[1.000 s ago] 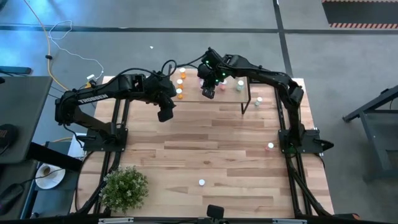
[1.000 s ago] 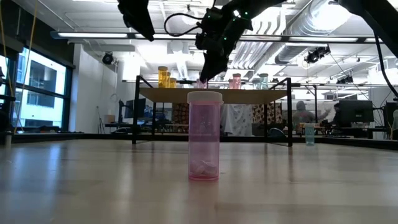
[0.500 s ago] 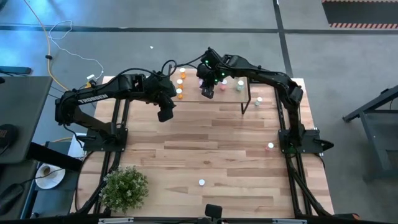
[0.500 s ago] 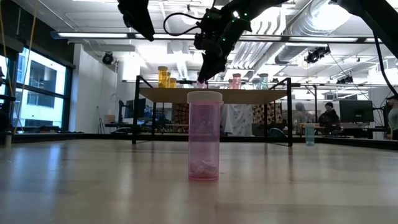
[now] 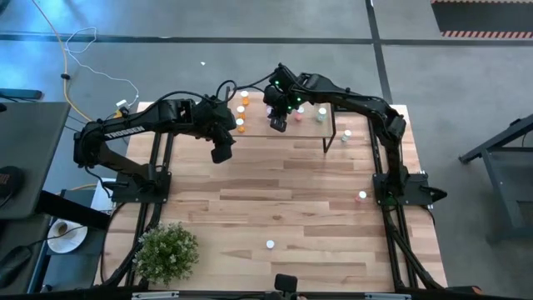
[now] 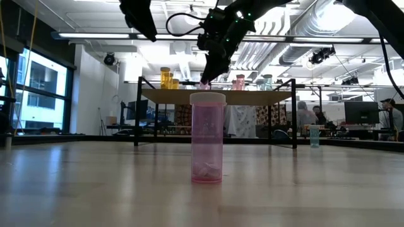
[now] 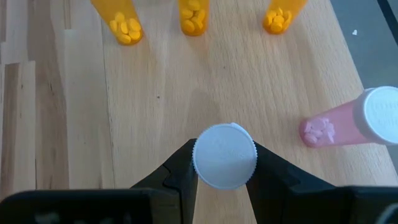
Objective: Pick and place medicine bottles onto shelf by color
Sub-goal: Put the right purple pill bottle on the shelf aligned with the other purple pill bottle
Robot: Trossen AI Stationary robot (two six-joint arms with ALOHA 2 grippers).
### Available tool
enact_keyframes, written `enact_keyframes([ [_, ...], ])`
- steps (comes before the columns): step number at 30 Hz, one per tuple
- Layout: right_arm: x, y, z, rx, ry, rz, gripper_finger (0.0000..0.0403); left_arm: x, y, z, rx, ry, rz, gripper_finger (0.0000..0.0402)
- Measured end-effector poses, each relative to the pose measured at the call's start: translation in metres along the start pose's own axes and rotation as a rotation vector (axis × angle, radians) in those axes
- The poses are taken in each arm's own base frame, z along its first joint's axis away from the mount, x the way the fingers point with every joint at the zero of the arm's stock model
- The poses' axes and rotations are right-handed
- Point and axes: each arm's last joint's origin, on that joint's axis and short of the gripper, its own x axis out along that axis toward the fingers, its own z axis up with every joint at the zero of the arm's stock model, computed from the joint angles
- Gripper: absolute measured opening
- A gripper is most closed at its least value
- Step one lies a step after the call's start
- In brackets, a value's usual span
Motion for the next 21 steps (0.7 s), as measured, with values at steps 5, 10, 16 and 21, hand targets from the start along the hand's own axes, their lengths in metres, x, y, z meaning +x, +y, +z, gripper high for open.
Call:
enact_keyframes([
  [5, 0.0000, 0.0000, -0.0002, 0.000, 0.002, 0.000, 0.0104, 0.0000, 0.0000, 0.0000, 0.000, 0.000, 0.000, 0.0207],
  [10, 0.0001, 0.0002, -0.0003, -0.018, 0.003, -0.001, 0.0116, 0.0000, 0.0000, -0.0001, 0.000, 0.001, 0.000, 0.0207],
  [16, 0.0010, 0.0000, -0.0003, -0.018, 0.001, -0.002, 0.0148, 0.0000, 0.0000, -0.0006, 0.001, 0.006, 0.000, 0.0207],
  [21, 0.0010, -0.0001, 0.0010, -0.022, -0.008, -0.014, 0.0151, 0.0000, 0.0000, -0.0007, 0.001, 0.007, 0.000, 0.0207],
])
